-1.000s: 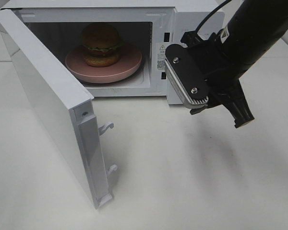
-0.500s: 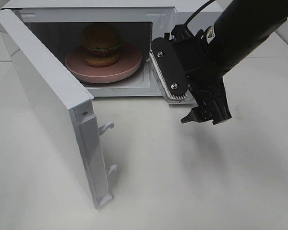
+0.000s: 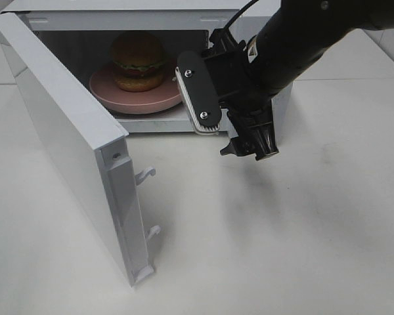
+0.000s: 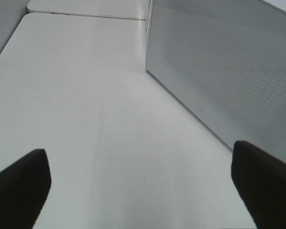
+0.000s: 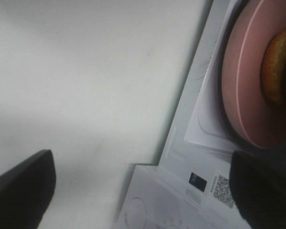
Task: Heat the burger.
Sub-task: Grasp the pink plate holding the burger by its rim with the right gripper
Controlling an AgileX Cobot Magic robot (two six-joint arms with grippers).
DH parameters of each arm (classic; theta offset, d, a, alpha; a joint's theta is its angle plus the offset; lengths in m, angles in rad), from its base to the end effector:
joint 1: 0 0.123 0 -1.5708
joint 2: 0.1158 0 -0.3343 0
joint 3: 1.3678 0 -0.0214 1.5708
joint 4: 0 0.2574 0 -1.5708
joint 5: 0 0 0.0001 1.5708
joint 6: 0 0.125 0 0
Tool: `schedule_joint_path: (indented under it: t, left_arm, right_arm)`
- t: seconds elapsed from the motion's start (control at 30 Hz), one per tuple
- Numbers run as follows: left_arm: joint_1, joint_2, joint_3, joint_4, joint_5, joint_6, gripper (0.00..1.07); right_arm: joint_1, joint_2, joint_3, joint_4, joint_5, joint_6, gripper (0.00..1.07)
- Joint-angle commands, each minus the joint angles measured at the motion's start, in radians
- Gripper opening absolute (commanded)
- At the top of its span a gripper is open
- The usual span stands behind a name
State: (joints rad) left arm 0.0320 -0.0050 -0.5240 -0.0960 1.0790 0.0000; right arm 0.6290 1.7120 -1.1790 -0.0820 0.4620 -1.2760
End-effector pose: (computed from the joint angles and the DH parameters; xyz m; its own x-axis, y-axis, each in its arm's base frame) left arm -0.0227 -0.0113 0.2707 -0.4460 -0.0596 -0.8930 0.0235 0.9967 -0.0782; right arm 0.3289 0.2336 0.2562 0.4161 -0.9030 -0.1073 -0.7462 -0.2716 -0.6078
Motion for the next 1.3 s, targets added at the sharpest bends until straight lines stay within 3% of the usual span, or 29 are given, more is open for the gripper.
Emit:
schedule_joint_path:
  t: [0.03, 1.3]
  left_arm:
    - [0.002, -0.005, 0.003, -0.004, -0.011, -0.008, 0.97]
    - [0.002, -0.005, 0.003, -0.004, -0.011, -0.008, 0.97]
  right_arm:
    - [0.004, 0.048, -0.055, -0.024, -0.022, 0.046, 0.94]
    - [0.062, 0.428, -0.466, -0.133, -0.008, 0.311, 0.88]
